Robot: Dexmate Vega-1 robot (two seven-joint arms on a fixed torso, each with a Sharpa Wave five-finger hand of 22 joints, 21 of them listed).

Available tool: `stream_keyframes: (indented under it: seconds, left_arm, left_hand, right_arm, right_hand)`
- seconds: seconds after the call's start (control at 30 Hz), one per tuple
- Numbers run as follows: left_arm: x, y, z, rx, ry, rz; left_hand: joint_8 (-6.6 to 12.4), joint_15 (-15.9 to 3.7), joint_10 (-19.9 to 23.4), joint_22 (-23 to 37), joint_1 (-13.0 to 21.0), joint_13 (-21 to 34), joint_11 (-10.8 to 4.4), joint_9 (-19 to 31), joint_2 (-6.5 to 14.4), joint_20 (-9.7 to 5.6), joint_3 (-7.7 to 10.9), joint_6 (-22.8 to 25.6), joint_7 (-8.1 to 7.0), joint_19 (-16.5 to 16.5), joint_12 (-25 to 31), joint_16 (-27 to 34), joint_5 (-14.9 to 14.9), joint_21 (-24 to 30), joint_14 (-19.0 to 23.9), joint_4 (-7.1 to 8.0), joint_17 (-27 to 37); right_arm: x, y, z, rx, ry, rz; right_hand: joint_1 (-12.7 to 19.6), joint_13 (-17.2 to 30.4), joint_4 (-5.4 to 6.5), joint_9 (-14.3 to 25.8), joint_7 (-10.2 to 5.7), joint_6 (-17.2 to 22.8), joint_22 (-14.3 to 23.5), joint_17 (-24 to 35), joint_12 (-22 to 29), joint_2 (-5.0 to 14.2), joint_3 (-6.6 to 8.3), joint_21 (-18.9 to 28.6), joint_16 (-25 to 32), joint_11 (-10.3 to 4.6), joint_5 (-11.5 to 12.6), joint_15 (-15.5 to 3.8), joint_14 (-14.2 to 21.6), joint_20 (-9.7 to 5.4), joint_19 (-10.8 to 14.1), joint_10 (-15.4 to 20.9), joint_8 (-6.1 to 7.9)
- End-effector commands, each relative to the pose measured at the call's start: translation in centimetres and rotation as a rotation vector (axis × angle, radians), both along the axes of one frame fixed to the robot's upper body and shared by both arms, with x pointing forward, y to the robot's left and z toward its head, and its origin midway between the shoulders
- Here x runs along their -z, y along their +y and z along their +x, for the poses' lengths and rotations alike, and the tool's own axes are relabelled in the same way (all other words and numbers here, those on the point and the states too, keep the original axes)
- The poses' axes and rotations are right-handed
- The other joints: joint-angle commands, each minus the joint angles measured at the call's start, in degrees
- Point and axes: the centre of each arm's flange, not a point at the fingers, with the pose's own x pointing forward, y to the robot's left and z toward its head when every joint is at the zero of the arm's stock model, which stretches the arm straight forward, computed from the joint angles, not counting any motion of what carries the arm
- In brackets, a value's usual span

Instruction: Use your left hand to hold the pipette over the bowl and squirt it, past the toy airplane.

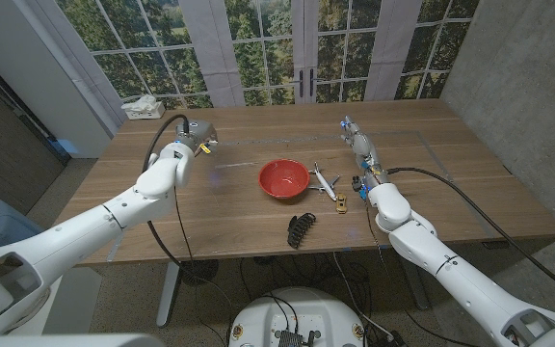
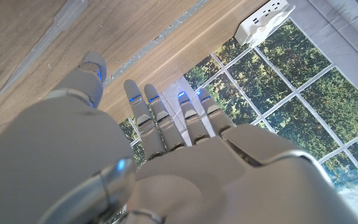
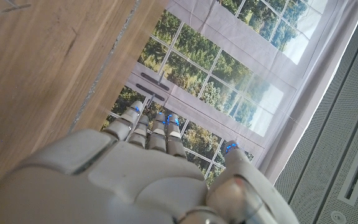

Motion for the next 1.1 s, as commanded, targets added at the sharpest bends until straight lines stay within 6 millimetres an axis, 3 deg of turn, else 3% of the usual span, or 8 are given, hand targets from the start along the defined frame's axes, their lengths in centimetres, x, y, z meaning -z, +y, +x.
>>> stream_keyframes:
  seconds: [0.03,0.5,1.1]
  left_arm:
    - [1.7,-0.3,0.6,0.015,0.009,-0.006]
    - [2.6,-0.3,1.1,0.015,0.020,-0.019]
    - [3.9,-0.4,2.2,0.002,0.033,-0.013]
  left_hand:
    - [0.56,-9.59,0.7,0.2,1.0,0.4,0.04,0.4,0.4,0.20,-0.44,-0.1,0.04,0.6,0.5,0.6,-0.1,0.1,0.9,0.27,0.3]
    - [2.10,-9.58,1.8,0.2,2.6,1.1,0.01,0.8,1.5,0.18,-1.33,1.4,0.70,1.0,0.7,0.7,-0.2,0.0,1.4,0.49,0.4]
    - [2.34,-9.61,2.8,0.2,3.6,1.5,-0.02,0.5,2.8,0.31,-1.87,1.3,0.99,1.4,1.0,0.8,-0.1,0.1,1.6,0.74,0.4]
  right_arm:
    - [0.2,-0.1,-0.1,-0.005,0.002,-0.002]
    - [0.4,-0.2,0.2,-0.006,0.012,0.002]
    - [0.3,-0.3,0.7,-0.007,0.017,-0.003]
  right_hand:
    - [-0.5,0.2,-0.15,0.3,0.06,0.6,0.2,0.2,-0.1,0.57,-0.07,0.2,0.2,0.18,-0.2,0.15,0.5,0.31,0.2,0.7,0.15]
    - [-0.6,0.2,-0.18,0.3,0.05,0.7,0.2,0.2,-0.1,0.57,-0.10,0.2,0.1,0.08,-0.2,0.07,0.5,0.28,0.1,0.7,0.02]
    - [-0.7,0.2,-0.28,0.3,0.05,0.7,0.2,0.3,-0.2,0.59,-0.10,0.2,0.1,0.06,-0.2,0.07,0.6,0.28,0.1,0.7,-0.13]
